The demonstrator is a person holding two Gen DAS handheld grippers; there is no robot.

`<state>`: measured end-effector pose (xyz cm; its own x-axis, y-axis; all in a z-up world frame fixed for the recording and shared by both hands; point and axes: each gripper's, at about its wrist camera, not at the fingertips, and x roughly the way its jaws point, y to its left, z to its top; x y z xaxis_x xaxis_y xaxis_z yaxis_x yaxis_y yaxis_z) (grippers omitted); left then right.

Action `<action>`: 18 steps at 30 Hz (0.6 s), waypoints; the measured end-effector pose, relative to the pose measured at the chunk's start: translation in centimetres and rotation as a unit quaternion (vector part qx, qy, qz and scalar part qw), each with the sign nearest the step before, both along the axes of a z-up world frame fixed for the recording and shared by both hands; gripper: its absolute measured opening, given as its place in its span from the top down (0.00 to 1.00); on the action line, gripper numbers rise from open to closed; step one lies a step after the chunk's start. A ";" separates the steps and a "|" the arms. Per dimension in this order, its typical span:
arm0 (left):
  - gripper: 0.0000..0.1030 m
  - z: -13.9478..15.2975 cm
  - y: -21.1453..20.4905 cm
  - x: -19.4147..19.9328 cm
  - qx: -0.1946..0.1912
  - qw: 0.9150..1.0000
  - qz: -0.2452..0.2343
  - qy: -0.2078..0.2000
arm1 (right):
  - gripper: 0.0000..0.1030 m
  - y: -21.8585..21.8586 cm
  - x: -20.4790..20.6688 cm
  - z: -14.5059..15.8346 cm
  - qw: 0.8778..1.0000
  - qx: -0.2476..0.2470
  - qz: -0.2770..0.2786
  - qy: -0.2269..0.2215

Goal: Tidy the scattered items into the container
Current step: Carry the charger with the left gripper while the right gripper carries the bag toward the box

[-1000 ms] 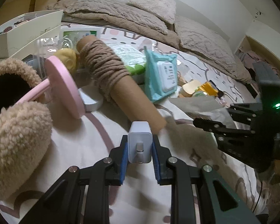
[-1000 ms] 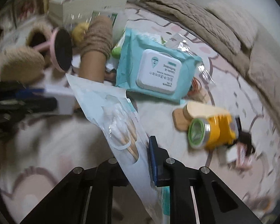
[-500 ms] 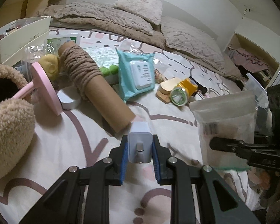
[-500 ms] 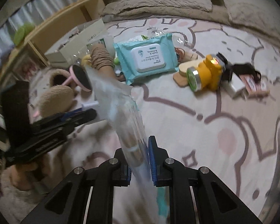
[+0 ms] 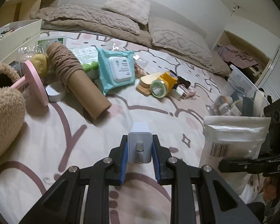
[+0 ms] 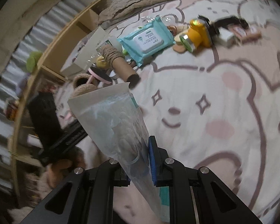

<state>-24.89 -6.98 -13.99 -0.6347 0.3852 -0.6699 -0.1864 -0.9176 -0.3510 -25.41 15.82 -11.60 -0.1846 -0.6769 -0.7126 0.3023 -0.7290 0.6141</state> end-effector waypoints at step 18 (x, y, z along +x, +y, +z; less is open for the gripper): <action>0.77 -1.3 0.6 4.7 0.028 0.999 -0.010 -0.021 | 0.80 1.3 1.6 -3.1 0.992 0.124 0.013 -0.001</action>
<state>-20.20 -6.39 -15.27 -0.5986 0.4360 -0.6721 -0.1897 -0.8922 -0.4098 -23.84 17.15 -14.69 -0.1678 -0.4853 -0.8581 0.3211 -0.8499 0.4179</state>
